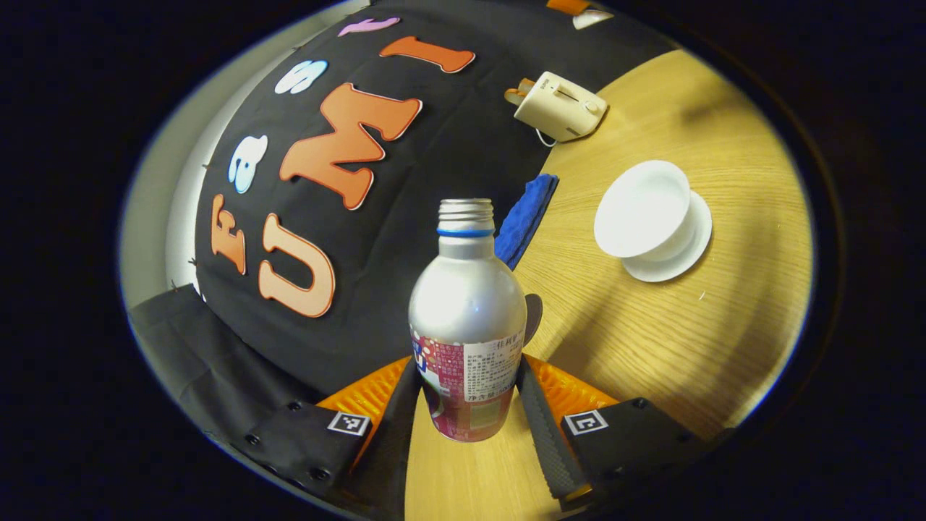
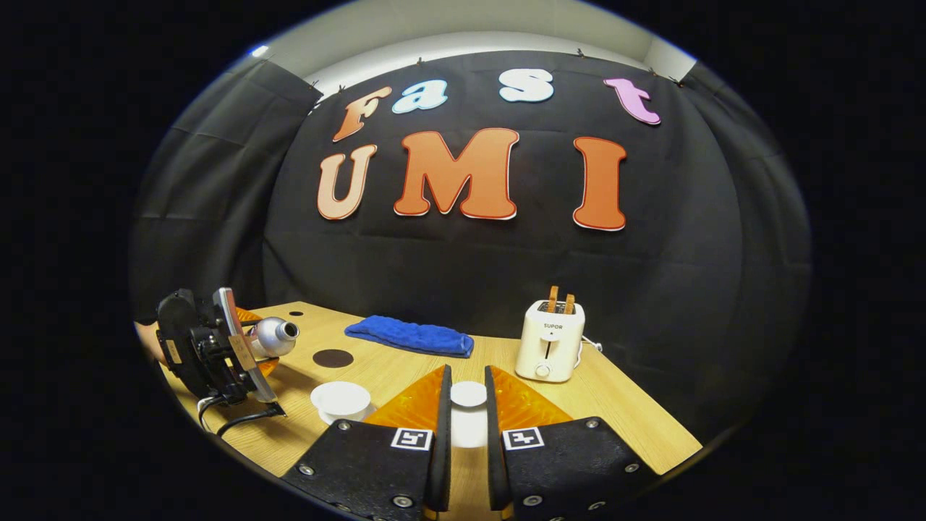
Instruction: Open the teacup lid with one hand, grasp the water bottle and pour water into the teacup with the other hand; after pouring, place the water bottle on the coaster and then close the teacup lid.
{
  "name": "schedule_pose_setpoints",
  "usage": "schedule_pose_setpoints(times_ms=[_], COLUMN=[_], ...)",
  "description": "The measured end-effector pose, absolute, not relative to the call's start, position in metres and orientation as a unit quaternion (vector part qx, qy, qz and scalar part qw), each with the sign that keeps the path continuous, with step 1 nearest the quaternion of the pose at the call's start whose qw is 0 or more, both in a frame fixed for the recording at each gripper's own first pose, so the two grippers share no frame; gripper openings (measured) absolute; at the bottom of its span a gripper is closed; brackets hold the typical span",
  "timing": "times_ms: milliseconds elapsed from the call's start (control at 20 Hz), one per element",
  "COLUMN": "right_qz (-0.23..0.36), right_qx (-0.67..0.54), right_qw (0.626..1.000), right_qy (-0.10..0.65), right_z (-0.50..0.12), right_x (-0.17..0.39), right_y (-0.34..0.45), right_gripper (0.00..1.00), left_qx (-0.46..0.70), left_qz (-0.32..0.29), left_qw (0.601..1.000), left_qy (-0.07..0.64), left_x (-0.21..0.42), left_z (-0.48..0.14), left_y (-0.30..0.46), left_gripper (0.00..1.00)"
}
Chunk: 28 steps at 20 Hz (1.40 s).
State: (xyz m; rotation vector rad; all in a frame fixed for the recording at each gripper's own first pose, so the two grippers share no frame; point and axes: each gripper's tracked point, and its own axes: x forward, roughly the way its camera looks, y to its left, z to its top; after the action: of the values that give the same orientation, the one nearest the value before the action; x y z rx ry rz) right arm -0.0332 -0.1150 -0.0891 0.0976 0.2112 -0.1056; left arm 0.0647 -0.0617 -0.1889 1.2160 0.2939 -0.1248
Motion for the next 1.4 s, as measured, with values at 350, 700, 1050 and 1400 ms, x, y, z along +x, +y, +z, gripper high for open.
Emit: schedule_pose_setpoints(times_ms=[350,700,1050,1400], right_qz=[-0.054,-0.066,-0.079,-0.081], right_qx=[0.048,0.064,0.069,0.067], right_qw=[0.991,0.990,0.989,0.988], right_qy=[0.109,0.108,0.106,0.112], right_z=[-0.097,-0.099,-0.100,-0.106], right_x=[-0.041,-0.050,-0.061,-0.065], right_y=[-0.123,-0.140,-0.154,-0.157], right_gripper=[0.22,0.22,0.22,0.22], left_qx=[0.673,0.733,0.782,0.815], left_qz=[-0.046,-0.055,-0.065,-0.065], left_qw=[0.734,0.676,0.620,0.576], left_qy=[0.085,0.050,0.016,-0.006], left_x=[0.074,0.085,0.090,0.100], left_z=[-0.171,-0.160,-0.143,-0.129], left_y=[-0.067,-0.085,-0.100,-0.105], left_gripper=[0.86,0.79,0.83,0.82])
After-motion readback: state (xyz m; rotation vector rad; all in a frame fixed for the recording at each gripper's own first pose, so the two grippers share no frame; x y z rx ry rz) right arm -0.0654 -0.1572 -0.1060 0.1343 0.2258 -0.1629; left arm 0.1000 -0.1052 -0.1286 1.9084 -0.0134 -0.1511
